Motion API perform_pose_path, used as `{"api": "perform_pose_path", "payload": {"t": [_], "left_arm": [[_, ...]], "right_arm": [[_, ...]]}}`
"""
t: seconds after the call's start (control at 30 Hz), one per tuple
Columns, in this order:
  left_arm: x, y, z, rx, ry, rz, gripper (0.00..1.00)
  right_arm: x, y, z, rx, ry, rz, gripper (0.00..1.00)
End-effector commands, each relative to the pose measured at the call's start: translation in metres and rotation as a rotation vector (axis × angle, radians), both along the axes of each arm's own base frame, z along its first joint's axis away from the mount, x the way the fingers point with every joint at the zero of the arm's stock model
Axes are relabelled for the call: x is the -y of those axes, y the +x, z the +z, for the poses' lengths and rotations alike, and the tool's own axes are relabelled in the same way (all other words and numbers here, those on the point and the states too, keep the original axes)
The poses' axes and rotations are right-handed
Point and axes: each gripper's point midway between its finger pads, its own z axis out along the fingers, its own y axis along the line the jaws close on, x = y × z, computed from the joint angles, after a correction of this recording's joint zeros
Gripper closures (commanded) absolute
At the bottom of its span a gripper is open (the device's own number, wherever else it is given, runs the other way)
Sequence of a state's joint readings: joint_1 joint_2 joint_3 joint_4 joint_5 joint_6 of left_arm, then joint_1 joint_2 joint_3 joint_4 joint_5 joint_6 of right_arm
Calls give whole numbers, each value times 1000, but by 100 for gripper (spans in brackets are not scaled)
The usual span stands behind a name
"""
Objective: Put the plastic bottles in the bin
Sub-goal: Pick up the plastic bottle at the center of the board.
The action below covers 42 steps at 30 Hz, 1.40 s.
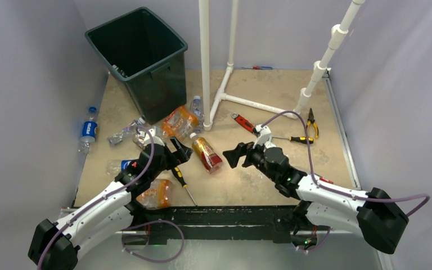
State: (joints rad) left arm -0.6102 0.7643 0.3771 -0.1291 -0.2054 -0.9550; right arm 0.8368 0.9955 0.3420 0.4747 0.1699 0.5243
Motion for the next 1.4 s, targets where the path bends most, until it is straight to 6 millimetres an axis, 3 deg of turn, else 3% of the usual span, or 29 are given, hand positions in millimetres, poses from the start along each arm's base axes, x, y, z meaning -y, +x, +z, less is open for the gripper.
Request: {"api": "perform_pose_path", "payload": {"t": [0.0,0.2,0.47,0.67,0.87,1.07,1.37], "left_arm": [[-6,-4,-8,-23,14,22,1],[-3,-1,4,2,-2,15,1],[10,8,-2,-12,-13,-7,6],[12,10,6,-11,4,-25,7],[-2,1,26,55,-16,6,5],[-10,-5,35,68,7,6,5],[-16,-8,55,106,17,9,5]], "right_arm": [[-11,-2,3,40,-1,69,1],[-34,-5,-8,38,-27,168,1],[-74,13,-19,25,-63,230,1],[-98,20,-36,-46,-130,255,1],[-96,25,-68,-128,-310,257,1],[-99,20,-87,-158,-385,277,2],[-111,11,-110,-183,-444,289,16]]}}
